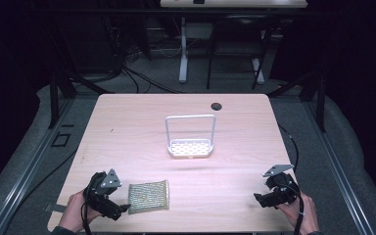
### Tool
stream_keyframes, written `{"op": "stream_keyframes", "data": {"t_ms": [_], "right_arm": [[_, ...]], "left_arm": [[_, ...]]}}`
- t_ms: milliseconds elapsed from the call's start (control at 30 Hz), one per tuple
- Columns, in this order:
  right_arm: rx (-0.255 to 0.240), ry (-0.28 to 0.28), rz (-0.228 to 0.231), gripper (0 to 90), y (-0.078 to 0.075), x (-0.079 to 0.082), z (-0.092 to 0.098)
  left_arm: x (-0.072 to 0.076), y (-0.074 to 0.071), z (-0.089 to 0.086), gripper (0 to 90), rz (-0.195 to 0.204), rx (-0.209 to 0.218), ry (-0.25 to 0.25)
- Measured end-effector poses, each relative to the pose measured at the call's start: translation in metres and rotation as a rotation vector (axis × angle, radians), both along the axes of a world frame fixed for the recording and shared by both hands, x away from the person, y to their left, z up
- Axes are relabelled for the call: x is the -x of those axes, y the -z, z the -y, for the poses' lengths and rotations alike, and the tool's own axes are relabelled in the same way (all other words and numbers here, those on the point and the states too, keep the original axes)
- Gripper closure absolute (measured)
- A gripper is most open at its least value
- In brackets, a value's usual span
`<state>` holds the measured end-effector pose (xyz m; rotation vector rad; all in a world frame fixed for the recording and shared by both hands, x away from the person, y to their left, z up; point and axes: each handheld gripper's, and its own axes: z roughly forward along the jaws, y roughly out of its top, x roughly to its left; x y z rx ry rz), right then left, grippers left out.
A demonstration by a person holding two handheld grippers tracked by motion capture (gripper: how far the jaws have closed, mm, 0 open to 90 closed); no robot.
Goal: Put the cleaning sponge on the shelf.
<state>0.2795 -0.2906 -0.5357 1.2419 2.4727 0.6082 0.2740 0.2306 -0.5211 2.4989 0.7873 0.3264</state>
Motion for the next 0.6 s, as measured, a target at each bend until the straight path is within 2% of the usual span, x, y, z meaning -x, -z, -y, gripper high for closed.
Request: {"op": "stream_keyframes", "data": {"t_ms": [200, 233, 600], "right_arm": [[-0.006, -0.003, -0.001, 14.3, -0.001, 0.0, -0.002], [-0.011, 0.0, 0.015, 14.2, -0.002, -0.001, -0.001], [-0.008, -0.004, 0.009, 14.1, -0.002, -0.002, -0.003]], "left_arm": [[-0.004, -0.001, 0.005, 0.0, -0.001, 0.001, 0.01], [-0.004, -0.001, 0.006, 0.0, -0.001, 0.005, 0.013], [-0.012, 0.005, 0.033, 0.0, -0.027, -0.005, 0.097]]}}
